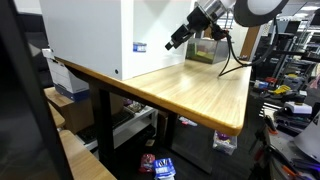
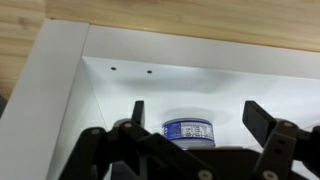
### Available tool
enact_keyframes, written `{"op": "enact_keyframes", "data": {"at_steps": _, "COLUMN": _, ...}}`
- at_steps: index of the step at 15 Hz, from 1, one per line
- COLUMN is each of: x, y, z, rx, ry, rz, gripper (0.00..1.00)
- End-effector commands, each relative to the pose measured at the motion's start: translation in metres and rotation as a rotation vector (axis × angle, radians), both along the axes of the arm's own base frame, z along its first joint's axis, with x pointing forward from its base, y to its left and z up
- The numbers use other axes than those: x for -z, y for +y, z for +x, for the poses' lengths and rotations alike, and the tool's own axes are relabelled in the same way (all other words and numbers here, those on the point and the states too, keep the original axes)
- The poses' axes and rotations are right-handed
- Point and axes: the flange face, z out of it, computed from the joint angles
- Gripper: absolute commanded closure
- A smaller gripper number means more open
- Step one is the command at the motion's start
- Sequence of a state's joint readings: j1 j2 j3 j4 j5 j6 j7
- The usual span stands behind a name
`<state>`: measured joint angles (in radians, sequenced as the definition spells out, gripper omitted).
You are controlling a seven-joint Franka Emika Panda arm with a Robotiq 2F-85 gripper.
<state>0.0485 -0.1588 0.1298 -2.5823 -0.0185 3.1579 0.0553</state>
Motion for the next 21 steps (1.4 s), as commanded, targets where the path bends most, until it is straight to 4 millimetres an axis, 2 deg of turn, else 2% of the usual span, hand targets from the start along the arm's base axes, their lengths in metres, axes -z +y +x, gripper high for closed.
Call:
{"op": "enact_keyframes", "data": {"at_steps": 1, "x": 0.007, "y": -0.001, "z": 0.013, "rx": -0.018, "ry": -0.021, "rz": -0.014, "gripper": 0.0}}
{"op": "enact_keyframes", "data": {"at_steps": 7, "x": 0.011, "y": -0.006, "z": 0.031, "rx": -0.023, "ry": -0.047, "rz": -0.02, "gripper": 0.0}}
{"op": "enact_keyframes", "data": {"at_steps": 15, "x": 0.013, "y": -0.004, "z": 0.046, "rx": -0.036, "ry": -0.071, "rz": -0.018, "gripper": 0.0}}
{"op": "enact_keyframes", "data": {"at_steps": 21, "x": 0.015, "y": 0.01, "z": 0.057, "rx": -0.056, "ry": -0.086, "rz": -0.008, "gripper": 0.0}}
